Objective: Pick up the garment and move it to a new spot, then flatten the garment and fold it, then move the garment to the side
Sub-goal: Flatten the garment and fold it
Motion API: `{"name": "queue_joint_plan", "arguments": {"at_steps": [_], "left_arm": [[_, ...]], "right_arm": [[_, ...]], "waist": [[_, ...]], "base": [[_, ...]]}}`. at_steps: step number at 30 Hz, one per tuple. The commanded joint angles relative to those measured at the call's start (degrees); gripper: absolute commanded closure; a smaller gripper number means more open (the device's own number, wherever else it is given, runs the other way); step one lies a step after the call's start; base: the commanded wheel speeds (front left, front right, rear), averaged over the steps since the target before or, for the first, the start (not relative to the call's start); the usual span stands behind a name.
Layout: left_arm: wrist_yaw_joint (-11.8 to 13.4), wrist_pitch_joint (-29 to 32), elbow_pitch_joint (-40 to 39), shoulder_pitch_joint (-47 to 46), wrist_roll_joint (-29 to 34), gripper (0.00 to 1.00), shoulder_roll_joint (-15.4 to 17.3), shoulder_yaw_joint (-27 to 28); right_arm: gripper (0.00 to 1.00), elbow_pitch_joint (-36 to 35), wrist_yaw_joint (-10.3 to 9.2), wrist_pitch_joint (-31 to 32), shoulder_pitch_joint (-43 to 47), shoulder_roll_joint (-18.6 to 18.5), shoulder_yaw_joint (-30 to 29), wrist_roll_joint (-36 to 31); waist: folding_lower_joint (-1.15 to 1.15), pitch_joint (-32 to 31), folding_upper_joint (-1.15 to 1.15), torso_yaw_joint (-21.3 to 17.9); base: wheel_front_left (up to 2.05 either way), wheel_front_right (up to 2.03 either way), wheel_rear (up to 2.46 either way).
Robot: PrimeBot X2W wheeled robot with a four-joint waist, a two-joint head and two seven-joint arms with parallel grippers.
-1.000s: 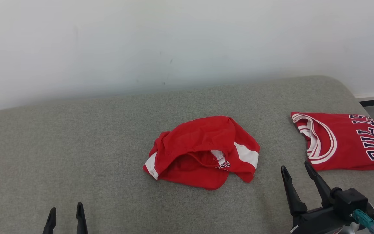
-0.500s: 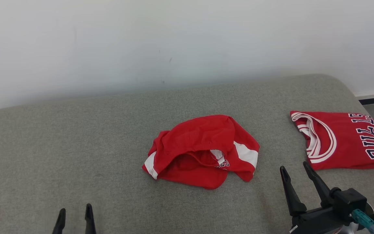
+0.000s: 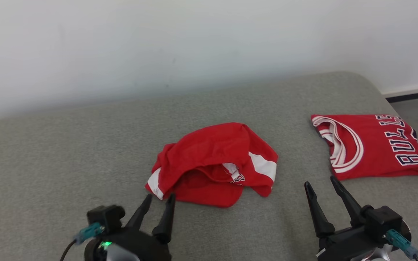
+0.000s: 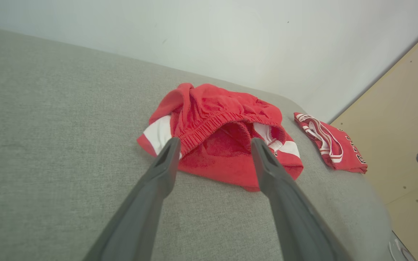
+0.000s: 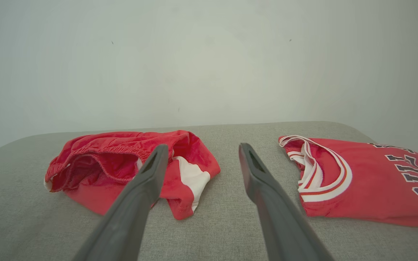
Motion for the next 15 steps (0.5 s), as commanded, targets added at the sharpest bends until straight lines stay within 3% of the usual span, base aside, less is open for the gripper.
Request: {"name": "queue_joint_plan", "arguments": {"at_steps": [1, 6, 15], "left_arm": [[0.30, 1.70, 1.97, -3.45, -2.92, 0.00, 0.07, -2.04], [0.83, 4.25, 6.31, -10.15, -5.15, 0.00, 0.10, -6.37], [1.18, 3.43, 12.04, -17.19, -7.88, 0.00, 0.15, -12.07]], "right_arm": [[0.00, -0.17, -0.14, -0.24, -1.05, 0.34, 0.71, 0.25], [0.00, -0.36, -0.14, -0.23, -3.13, 1.09, 1.91, 0.62], [0.00, -0.06, -0.14, -0.24, -4.70, 2.37, 2.26, 0.61]], "waist": [[0.00, 1.82, 0.00, -3.01], [0.00, 4.93, 0.00, -7.78], [0.00, 7.83, 0.00, -14.90]], "base": [[0.00, 0.00, 0.00], [0.00, 0.00, 0.00], [0.00, 0.00, 0.00]]}}
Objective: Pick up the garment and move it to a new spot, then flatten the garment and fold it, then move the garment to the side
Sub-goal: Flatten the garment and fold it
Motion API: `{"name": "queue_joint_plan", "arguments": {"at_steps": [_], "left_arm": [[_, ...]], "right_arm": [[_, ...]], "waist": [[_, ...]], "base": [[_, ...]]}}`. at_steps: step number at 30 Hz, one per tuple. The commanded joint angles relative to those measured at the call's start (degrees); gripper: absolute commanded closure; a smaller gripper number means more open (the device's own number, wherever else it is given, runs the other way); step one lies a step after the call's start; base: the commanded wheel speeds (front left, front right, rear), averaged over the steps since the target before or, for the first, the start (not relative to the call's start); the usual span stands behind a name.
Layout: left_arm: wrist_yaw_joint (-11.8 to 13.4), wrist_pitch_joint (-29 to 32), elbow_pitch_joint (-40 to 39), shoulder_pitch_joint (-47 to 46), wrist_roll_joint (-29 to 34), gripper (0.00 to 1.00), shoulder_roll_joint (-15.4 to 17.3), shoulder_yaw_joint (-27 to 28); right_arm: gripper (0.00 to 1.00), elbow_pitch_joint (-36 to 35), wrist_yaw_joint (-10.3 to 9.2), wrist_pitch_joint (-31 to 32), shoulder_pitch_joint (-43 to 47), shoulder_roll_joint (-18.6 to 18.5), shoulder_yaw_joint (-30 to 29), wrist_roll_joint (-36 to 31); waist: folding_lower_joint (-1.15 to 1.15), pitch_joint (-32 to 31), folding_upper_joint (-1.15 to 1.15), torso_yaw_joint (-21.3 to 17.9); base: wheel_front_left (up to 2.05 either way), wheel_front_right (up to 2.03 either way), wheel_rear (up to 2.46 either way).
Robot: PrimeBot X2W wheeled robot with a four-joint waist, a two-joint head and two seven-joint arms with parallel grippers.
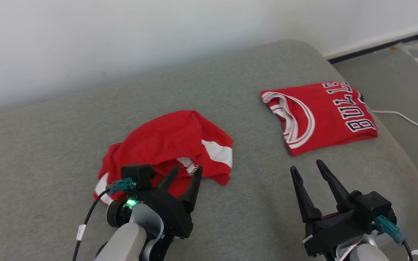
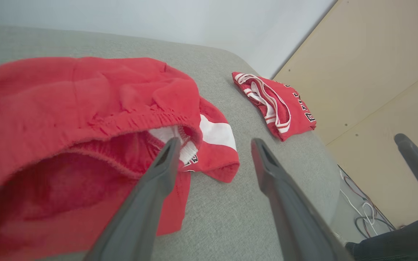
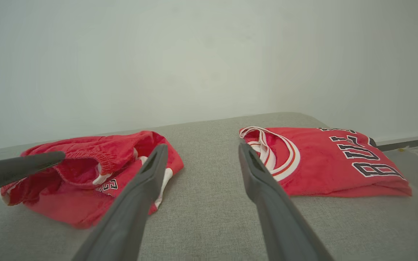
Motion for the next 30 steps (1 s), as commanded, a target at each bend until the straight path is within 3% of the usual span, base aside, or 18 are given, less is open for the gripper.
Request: {"name": "queue_joint_plan", "arguments": {"at_steps": [1, 7, 17, 21, 22, 23, 24, 30], "left_arm": [[0.88, 0.20, 1.28, -0.88, 0.06, 0.00, 0.31, -0.45], [3.28, -2.58, 5.36, -3.71, 2.22, 0.00, 0.70, -1.83], [9.37, -5.32, 11.82, -6.75, 9.20, 0.00, 4.39, -4.36], [9.36, -5.92, 12.70, -6.56, 9.45, 0.00, 4.85, -4.72], [9.11, -6.21, 12.71, -6.50, 9.16, 0.10, 4.77, -4.64], [8.76, -6.66, 12.46, -6.54, 8.68, 0.74, 4.57, -4.36], [8.35, -6.96, 12.25, -6.70, 8.06, 1.00, 4.31, -4.09], [5.58, -8.50, 10.17, -9.04, 5.04, 1.00, 2.71, -2.82]], "right_arm": [[0.00, -0.02, -0.14, -0.24, -0.40, 0.46, 0.11, 0.14], [0.00, -0.66, -0.14, -0.24, -0.15, 0.67, -0.32, 0.25], [0.00, -0.69, -0.14, -0.24, 0.28, 1.15, -0.23, -0.14], [0.00, -0.55, -0.14, -0.24, -0.06, 1.23, -0.01, -0.15], [0.00, -0.54, -0.14, -0.24, -0.11, 1.22, -0.01, -0.13], [0.00, -0.55, -0.14, -0.24, -0.13, 1.17, -0.05, -0.08], [0.00, -0.56, -0.14, -0.23, -0.18, 1.17, -0.10, -0.07], [0.00, -0.53, -0.14, -0.24, -0.45, 1.33, -0.24, -0.07]], "waist": [[-0.01, 2.97, -0.01, -5.13], [-0.01, 3.98, -0.01, -8.19], [-0.01, 4.33, -0.01, -8.59], [-0.01, 4.24, -0.01, -8.03], [-0.01, 4.23, -0.01, -7.88], [-0.01, 4.26, -0.01, -7.67], [-0.01, 4.29, -0.01, -7.47], [-0.01, 4.34, -0.01, -6.30]], "base": [[0.00, 0.00, 0.00], [0.00, 0.00, 0.00], [0.00, 0.00, 0.00], [0.00, 0.00, 0.00], [0.00, 0.00, 0.00], [0.00, 0.00, 0.00], [0.00, 0.00, 0.00], [0.00, 0.00, 0.00]]}}
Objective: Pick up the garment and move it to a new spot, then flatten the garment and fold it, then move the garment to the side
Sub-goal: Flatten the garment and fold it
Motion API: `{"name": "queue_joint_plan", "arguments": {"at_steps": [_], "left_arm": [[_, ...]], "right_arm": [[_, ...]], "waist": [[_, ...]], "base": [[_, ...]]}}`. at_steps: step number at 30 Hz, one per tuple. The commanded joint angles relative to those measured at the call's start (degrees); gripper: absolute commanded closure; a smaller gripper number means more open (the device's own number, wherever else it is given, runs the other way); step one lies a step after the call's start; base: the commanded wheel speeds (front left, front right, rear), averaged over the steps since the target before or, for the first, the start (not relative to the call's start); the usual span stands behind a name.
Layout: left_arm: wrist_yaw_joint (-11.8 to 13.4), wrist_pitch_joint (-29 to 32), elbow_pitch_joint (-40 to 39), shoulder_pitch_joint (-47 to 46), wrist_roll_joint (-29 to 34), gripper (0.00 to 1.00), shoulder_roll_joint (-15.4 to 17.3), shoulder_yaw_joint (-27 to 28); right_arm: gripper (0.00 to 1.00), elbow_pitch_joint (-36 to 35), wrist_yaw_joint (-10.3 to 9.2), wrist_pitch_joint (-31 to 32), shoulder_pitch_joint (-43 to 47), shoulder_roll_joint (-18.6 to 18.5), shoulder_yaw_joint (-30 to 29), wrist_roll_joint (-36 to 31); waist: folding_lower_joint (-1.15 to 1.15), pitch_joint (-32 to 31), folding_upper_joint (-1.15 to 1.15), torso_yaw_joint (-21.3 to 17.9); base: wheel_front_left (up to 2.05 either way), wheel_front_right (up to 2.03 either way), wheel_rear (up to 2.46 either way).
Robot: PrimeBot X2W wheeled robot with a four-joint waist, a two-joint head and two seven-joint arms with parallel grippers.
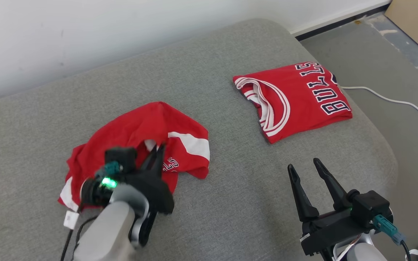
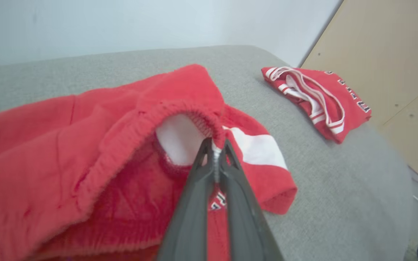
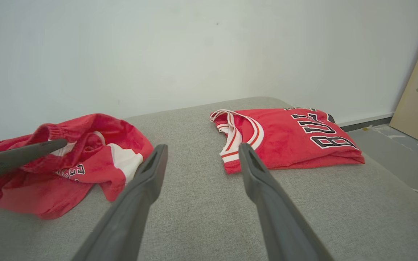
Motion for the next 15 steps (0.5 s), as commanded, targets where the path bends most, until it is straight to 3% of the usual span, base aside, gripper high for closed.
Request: {"name": "queue_joint_plan", "arguments": {"at_steps": [1, 7, 15], "left_arm": [[-1.05, -0.99, -1.39, -1.65, -1.62, 1.00, -0.85, 0.61], [-5.39, -2.81, -7.71, -5.96, -6.50, 1.00, -2.62, 0.64], [-7.19, -3.29, -17.77, -6.53, -18.60, 1.00, -3.00, 0.88]], "right_arm": [[0.00, -0.02, -0.14, -0.22, -0.27, 0.13, -0.19, -0.08], [0.00, 0.32, -0.14, -0.23, 0.02, -0.22, -0.56, -0.34], [0.00, 0.56, -0.14, -0.23, 0.66, -0.75, -0.95, -0.23]], "waist": [[-0.01, -0.09, -0.01, 0.54], [-0.01, -1.05, -0.01, 1.86], [-0.01, -2.47, -0.01, 4.11]], "base": [[0.00, 0.00, 0.00], [0.00, 0.00, 0.00], [0.00, 0.00, 0.00]]}}
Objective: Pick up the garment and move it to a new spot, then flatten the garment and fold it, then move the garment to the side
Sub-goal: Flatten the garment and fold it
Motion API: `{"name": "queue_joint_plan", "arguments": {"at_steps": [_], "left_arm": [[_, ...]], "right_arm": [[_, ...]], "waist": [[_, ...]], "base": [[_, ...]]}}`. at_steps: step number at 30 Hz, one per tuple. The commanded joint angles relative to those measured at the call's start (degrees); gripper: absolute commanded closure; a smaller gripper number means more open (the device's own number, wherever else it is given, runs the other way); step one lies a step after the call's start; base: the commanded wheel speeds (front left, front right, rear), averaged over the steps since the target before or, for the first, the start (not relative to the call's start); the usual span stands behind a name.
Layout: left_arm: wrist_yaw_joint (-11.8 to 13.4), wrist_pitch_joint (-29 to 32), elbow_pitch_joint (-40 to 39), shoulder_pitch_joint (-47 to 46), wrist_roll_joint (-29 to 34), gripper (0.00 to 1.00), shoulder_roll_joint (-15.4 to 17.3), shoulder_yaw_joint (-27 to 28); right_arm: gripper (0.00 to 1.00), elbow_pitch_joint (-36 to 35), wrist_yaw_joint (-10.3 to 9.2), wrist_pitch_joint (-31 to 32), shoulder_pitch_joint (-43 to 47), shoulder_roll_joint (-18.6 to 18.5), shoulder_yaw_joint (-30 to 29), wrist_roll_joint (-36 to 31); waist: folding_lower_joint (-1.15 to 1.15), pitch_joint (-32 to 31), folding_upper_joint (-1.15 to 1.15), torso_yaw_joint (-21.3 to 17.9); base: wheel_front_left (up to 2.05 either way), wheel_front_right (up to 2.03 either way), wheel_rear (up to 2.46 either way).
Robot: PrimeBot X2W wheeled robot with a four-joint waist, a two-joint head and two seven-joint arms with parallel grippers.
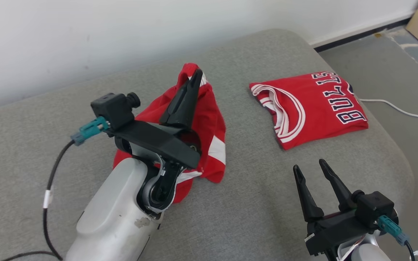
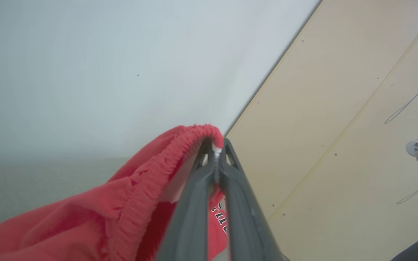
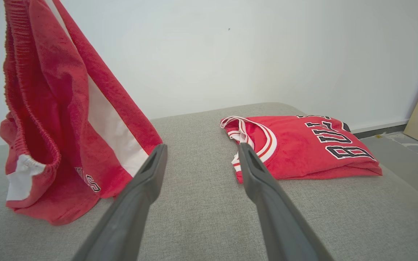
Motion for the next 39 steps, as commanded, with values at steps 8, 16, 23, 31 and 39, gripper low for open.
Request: {"name": "queue_joint_plan", "arguments": {"at_steps": [8, 16, 23, 31, 39], "left_arm": [[1.23, 2.01, -5.13, 1.01, -6.55, 1.00, 0.37, 0.96], [-0.10, 2.37, -1.41, -8.66, -5.16, 1.00, 0.13, -3.55], [-1.49, -2.10, -0.99, -13.73, -8.92, 1.00, 0.14, -6.13], [-2.06, -2.85, 0.27, 2.01, -10.57, 1.00, 6.09, -6.99], [0.89, -1.38, -6.15, 17.46, -14.01, 1.00, 14.28, -5.54]], "right_arm": [[0.00, 0.29, -0.14, -0.23, 1.12, -0.63, 0.18, -0.01], [0.00, 1.17, -0.14, -0.22, -0.58, -0.19, 3.19, 0.81], [0.00, 1.51, -0.14, -0.23, 0.19, -0.58, 2.12, 1.13], [0.00, 0.82, -0.14, -0.13, 1.88, -0.76, -0.09, -0.06], [0.00, 0.83, -0.14, -0.13, 3.19, -1.40, -0.03, -0.07]], "waist": [[0.00, -2.34, 0.00, 4.04], [0.00, -3.44, 0.00, 2.04], [0.00, -1.97, 0.00, 2.16], [0.00, -1.18, 0.00, 8.80], [0.00, -2.99, 0.00, 14.80]], "base": [[0.00, 0.00, 0.00], [0.00, 0.00, 0.00], [0.00, 0.00, 0.00], [0.00, 0.00, 0.00], [0.00, 0.00, 0.00]]}}
